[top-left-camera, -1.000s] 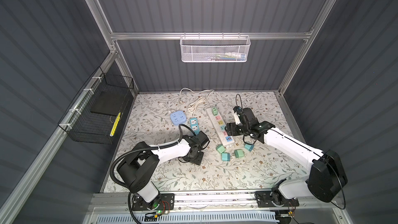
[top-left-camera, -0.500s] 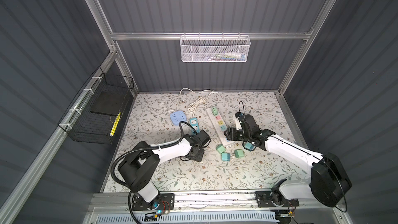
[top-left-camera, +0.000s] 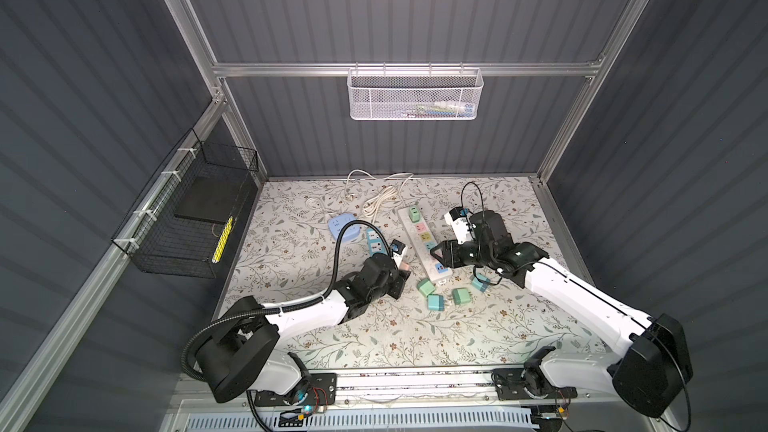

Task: Insert the plug
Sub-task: 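Lift the pink plug with the left gripper while the right gripper approaches it, then grasp the pink plug with the right gripper while the left gripper releases and withdraws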

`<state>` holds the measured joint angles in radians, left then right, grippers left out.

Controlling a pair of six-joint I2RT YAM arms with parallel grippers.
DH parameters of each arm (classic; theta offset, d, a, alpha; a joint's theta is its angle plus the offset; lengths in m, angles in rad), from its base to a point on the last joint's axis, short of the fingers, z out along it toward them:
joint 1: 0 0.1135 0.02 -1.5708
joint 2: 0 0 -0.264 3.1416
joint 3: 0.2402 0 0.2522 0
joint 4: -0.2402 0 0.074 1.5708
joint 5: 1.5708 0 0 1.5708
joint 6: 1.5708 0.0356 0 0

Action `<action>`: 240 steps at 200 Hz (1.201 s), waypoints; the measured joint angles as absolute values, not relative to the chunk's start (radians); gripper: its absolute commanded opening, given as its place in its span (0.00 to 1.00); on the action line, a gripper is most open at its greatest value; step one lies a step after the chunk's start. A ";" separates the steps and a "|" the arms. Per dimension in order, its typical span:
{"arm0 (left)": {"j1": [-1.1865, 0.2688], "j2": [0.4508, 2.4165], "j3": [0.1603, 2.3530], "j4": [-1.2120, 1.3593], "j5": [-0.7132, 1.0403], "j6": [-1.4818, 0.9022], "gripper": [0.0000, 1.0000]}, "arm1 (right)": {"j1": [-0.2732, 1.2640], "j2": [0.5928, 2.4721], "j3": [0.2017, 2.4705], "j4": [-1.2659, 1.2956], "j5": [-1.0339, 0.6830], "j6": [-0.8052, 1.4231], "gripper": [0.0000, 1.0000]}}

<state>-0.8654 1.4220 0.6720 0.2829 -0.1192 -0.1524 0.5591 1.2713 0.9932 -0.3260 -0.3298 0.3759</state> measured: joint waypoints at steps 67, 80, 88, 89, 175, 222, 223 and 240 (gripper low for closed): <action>-0.870 1.404 0.682 0.398 -0.066 -0.068 0.15 | 0.572 1.368 1.050 -0.315 -0.479 0.389 0.52; -0.872 1.398 0.682 0.399 -0.066 -0.059 0.15 | 0.580 1.395 1.060 -0.315 -0.493 0.389 0.52; -0.872 1.394 0.682 0.400 -0.066 -0.055 0.15 | 0.584 1.409 1.065 -0.313 -0.498 0.389 0.51; -0.872 1.394 0.682 0.400 -0.065 -0.055 0.15 | 0.585 1.412 1.065 -0.312 -0.500 0.389 0.51; -0.876 1.385 0.682 0.400 -0.051 -0.053 0.39 | 0.600 1.489 1.074 -0.277 -0.527 0.380 0.23; -0.879 1.328 0.658 0.388 -0.115 -0.097 0.70 | 0.612 1.463 1.074 -0.253 -0.484 0.390 0.19; -0.879 1.322 0.655 0.387 -0.122 -0.098 0.71 | 0.612 1.462 1.074 -0.252 -0.482 0.389 0.19; -0.880 1.239 0.607 0.390 -0.206 -0.159 0.83 | 0.616 1.424 1.051 -0.212 -0.412 0.376 0.20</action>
<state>-0.8799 1.2388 0.6067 0.3897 -0.2062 -0.1589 0.6155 1.4242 1.0508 -0.2123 -0.4118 0.3756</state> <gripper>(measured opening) 0.760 0.286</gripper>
